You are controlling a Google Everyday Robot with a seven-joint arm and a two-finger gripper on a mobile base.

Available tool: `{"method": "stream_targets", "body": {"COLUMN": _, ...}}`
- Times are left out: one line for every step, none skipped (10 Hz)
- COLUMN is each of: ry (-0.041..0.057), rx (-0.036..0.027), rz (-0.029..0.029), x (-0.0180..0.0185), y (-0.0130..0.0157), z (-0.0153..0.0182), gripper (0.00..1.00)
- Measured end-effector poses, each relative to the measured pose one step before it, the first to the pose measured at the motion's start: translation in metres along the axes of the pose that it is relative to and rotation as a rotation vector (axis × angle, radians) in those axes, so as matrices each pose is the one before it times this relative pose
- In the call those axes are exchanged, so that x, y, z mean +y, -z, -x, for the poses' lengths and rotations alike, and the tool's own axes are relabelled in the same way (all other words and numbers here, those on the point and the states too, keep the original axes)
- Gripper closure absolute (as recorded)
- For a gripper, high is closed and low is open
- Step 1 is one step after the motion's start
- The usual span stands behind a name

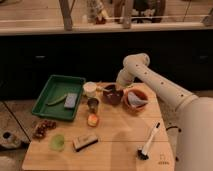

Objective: Place fork in purple bowl

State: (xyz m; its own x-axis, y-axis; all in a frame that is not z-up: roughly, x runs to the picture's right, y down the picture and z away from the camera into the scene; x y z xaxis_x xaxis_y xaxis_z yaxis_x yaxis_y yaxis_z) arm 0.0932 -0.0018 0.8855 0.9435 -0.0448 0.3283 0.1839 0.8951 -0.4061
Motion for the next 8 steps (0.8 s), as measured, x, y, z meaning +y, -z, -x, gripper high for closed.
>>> {"method": "stream_targets", "body": {"ry": 0.00503, "rx": 0.00001, "rz": 0.00371, "x": -0.00083, "y": -0.00042, "z": 0.00121, "gripper": 0.29}}
{"method": "stream_targets", "body": {"ry": 0.00255, "rx": 0.00305, "rz": 0.00466, "x": -0.00028, "y": -0.00024, "z": -0.00099, "gripper": 0.21}}
{"method": "stream_targets", "body": {"ry": 0.00172, "rx": 0.00293, "rz": 0.00326, "x": -0.00015, "y": 0.00001, "z": -0.00116, "gripper": 0.20}}
{"method": "stream_targets", "body": {"ry": 0.00227, "rx": 0.00110, "rz": 0.00415, "x": -0.00006, "y": -0.00059, "z": -0.00052, "gripper": 0.20}}
{"method": "stream_targets", "body": {"ry": 0.00232, "rx": 0.00058, "rz": 0.00264, "x": -0.00074, "y": -0.00009, "z": -0.00029, "gripper": 0.20}}
{"method": "stream_targets", "body": {"ry": 0.00407, "rx": -0.00003, "rz": 0.00437, "x": -0.00089, "y": -0.00044, "z": 0.00017, "gripper": 0.20}}
{"method": "stream_targets", "body": {"ry": 0.00257, "rx": -0.00106, "rz": 0.00153, "x": -0.00098, "y": 0.00003, "z": 0.00033, "gripper": 0.20}}
{"method": "stream_targets", "body": {"ry": 0.00089, "rx": -0.00046, "rz": 0.00186, "x": -0.00029, "y": 0.00012, "z": -0.00124, "gripper": 0.20}}
